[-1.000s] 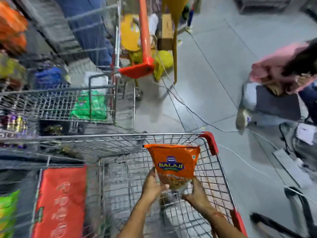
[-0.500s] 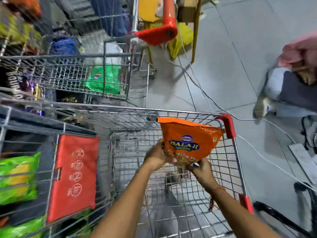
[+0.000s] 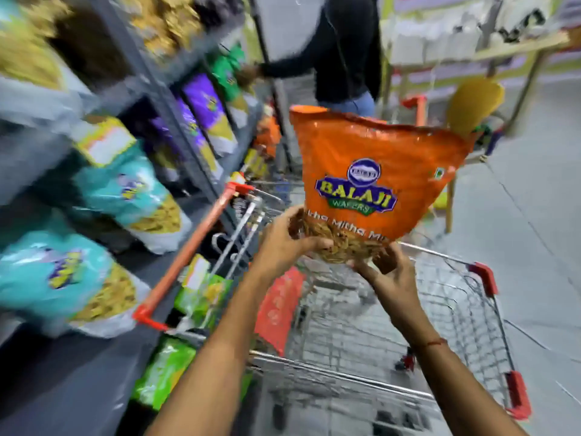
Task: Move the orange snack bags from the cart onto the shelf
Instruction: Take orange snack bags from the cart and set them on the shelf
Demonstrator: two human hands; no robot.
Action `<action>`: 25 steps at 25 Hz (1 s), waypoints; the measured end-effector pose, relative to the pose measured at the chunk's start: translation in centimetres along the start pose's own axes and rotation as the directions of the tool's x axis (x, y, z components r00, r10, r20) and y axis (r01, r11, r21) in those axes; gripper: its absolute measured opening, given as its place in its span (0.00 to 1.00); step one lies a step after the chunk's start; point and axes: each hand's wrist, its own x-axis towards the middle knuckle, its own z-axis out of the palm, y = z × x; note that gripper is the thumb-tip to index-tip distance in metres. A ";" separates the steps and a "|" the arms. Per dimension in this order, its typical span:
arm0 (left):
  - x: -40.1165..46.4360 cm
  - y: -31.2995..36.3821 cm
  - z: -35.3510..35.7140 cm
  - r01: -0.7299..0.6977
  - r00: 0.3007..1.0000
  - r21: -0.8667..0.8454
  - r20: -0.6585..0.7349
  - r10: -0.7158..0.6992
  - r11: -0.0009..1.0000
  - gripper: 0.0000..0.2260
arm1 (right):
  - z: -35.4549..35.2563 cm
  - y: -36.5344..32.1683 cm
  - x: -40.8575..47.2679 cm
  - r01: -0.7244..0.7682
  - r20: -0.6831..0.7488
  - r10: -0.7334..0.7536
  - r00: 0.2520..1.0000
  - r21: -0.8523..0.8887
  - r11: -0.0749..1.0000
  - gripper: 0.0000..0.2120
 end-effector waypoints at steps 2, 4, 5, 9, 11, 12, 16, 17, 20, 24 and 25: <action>-4.4 5.9 -5.8 -0.093 0.981 0.025 -0.171 0.096 0.995 0.24 | 5.0 -6.0 -0.4 0.139 0.103 -0.149 0.983 0.100 0.985 0.24; -8.3 10.1 -9.8 -0.134 0.943 0.072 -0.298 0.149 0.988 0.27 | 9.0 -10.8 -1.0 0.216 0.174 -0.250 0.953 0.196 0.957 0.26; -10.7 12.0 -12.0 -0.155 0.913 0.104 -0.365 0.182 0.983 0.27 | 11.3 -13.2 -1.6 0.250 0.210 -0.304 0.929 0.250 0.935 0.26; -20.0 16.6 -19.7 -0.165 0.752 0.210 -0.606 0.261 0.964 0.20 | 20.2 -20.4 -4.4 0.302 0.342 -0.452 0.824 0.410 0.861 0.28; -24.2 17.4 -23.1 -0.132 0.654 0.236 -0.709 0.263 0.963 0.24 | 24.8 -22.4 -5.7 0.308 0.417 -0.506 0.755 0.456 0.835 0.27; -25.9 17.6 -24.6 -0.101 0.608 0.257 -0.749 0.264 0.961 0.26 | 27.0 -23.1 -6.2 0.303 0.452 -0.525 0.721 0.476 0.826 0.26; -31.5 18.0 -30.3 -0.011 0.417 0.289 -0.869 0.267 0.957 0.27 | 36.2 -25.1 -7.9 0.222 0.580 -0.547 0.604 0.537 0.814 0.28; -32.1 17.9 -31.5 0.018 0.388 0.274 -0.888 0.246 0.961 0.27 | 38.1 -25.3 -7.9 0.210 0.601 -0.551 0.579 0.543 0.813 0.27; -32.6 17.4 -34.2 0.154 0.329 0.239 -0.927 0.178 0.959 0.28 | 42.4 -25.0 -7.3 0.202 0.643 -0.557 0.526 0.542 0.816 0.24; -31.2 17.3 -36.7 0.218 0.302 0.191 -0.946 0.120 0.957 0.35 | 46.1 -24.8 -5.2 0.222 0.693 -0.564 0.449 0.525 0.822 0.22; -30.9 17.0 -37.3 0.232 0.297 0.179 -0.949 0.106 0.956 0.38 | 46.8 -24.6 -4.8 0.233 0.708 -0.561 0.428 0.513 0.826 0.21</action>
